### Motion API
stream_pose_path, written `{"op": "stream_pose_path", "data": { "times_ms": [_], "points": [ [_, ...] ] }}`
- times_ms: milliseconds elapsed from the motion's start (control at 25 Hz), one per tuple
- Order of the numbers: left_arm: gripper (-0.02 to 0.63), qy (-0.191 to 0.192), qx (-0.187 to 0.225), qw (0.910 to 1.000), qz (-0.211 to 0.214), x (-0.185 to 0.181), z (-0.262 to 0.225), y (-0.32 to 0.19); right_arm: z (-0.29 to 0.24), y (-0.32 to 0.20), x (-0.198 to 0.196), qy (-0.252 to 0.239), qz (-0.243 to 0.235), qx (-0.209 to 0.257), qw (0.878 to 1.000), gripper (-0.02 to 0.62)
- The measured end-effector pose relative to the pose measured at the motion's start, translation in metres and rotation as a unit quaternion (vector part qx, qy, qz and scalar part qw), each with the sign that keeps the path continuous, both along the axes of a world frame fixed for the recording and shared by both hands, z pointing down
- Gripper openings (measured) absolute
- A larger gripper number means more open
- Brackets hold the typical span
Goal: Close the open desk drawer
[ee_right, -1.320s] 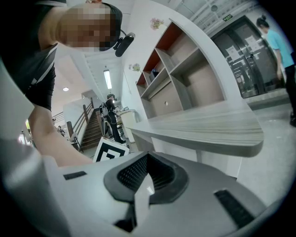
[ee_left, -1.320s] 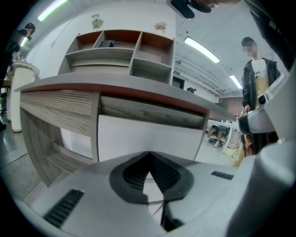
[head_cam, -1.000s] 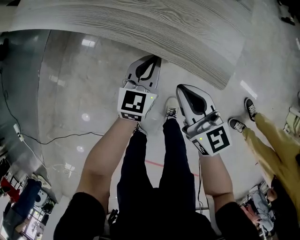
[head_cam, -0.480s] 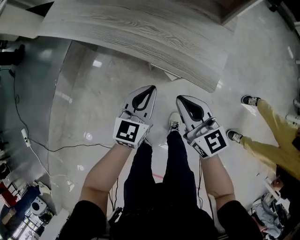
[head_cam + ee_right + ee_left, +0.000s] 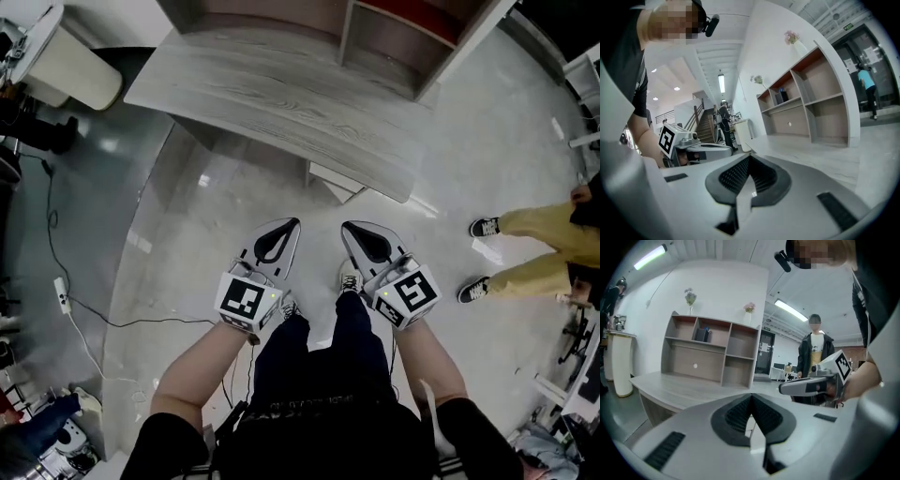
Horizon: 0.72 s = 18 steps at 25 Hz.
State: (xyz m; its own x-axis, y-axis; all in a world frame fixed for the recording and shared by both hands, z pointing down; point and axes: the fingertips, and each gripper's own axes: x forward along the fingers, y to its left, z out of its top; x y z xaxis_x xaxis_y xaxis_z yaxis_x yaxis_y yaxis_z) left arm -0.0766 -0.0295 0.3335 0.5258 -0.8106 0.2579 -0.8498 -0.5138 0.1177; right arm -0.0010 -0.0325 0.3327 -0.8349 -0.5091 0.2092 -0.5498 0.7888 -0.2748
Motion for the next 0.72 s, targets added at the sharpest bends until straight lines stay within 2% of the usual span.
{"op": "stream_pose_path", "data": {
  "times_ms": [320,720],
  "points": [
    [0.009,0.016,0.002,0.9993,0.035,0.000,-0.041,0.043,-0.049,0.031,-0.012,-0.002,0.001,0.011,1.000,0.017],
    [0.009,0.000,0.005,0.9949,0.101,0.003,-0.068,0.091,-0.070,0.086,-0.024,-0.005,0.018,0.008,1.000,0.017]
  ]
}}
